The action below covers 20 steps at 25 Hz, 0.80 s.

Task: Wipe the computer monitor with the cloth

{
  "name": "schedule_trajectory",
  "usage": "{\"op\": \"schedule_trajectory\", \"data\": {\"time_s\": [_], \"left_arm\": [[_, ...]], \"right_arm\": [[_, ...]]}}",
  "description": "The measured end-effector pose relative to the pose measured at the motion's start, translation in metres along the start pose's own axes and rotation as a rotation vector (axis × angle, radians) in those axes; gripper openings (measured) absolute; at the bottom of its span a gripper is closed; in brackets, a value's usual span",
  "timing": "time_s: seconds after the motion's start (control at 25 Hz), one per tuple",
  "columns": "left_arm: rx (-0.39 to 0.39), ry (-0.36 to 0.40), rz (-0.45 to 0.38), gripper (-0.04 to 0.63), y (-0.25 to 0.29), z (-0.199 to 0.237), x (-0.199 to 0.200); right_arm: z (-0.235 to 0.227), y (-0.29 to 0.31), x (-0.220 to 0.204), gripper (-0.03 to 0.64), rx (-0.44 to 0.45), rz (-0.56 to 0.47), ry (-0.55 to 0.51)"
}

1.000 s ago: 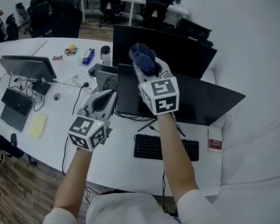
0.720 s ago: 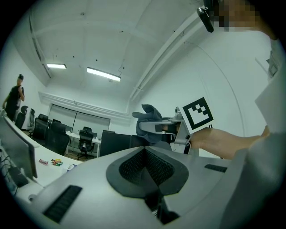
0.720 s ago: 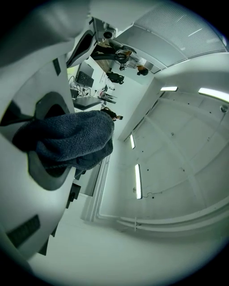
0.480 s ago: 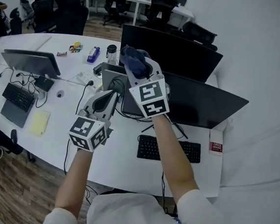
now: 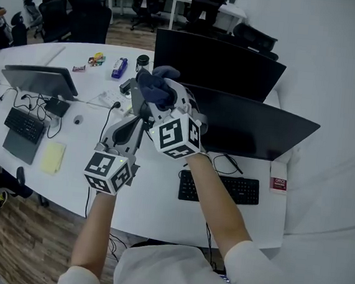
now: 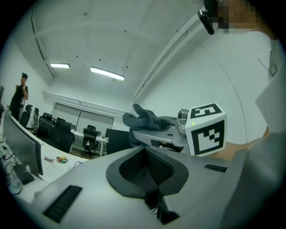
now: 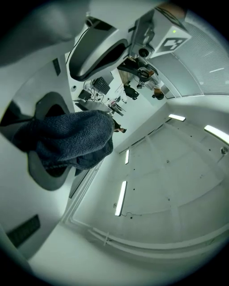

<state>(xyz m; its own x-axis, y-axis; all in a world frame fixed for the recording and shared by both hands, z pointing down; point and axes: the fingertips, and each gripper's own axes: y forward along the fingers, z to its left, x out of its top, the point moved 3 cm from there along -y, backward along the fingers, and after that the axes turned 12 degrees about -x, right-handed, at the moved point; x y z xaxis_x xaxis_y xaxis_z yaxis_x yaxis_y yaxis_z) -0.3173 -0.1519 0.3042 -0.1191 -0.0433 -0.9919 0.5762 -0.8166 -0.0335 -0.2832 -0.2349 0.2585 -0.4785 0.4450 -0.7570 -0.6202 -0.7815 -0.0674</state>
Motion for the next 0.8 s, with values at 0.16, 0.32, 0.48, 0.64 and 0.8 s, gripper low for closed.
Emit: {"op": "schedule_trajectory", "data": {"time_s": [0.16, 0.32, 0.48, 0.64, 0.8], "left_arm": [[0.012, -0.004, 0.001, 0.012, -0.003, 0.008, -0.001], [0.018, -0.004, 0.008, 0.012, -0.005, 0.012, -0.004], [0.024, -0.015, 0.016, 0.012, -0.005, 0.013, -0.011], [0.026, -0.024, 0.026, 0.012, -0.005, 0.014, -0.018], [0.024, -0.03, 0.035, 0.012, -0.004, 0.013, -0.022]], "right_arm": [[0.017, 0.001, -0.016, 0.138, 0.021, 0.023, -0.017], [0.027, 0.0, -0.029, 0.138, 0.027, 0.043, -0.023], [0.033, -0.003, -0.038, 0.138, 0.03, 0.053, -0.01], [0.04, -0.008, -0.047, 0.138, 0.016, 0.065, -0.003], [0.045, -0.013, -0.052, 0.138, -0.002, 0.081, 0.0]]}}
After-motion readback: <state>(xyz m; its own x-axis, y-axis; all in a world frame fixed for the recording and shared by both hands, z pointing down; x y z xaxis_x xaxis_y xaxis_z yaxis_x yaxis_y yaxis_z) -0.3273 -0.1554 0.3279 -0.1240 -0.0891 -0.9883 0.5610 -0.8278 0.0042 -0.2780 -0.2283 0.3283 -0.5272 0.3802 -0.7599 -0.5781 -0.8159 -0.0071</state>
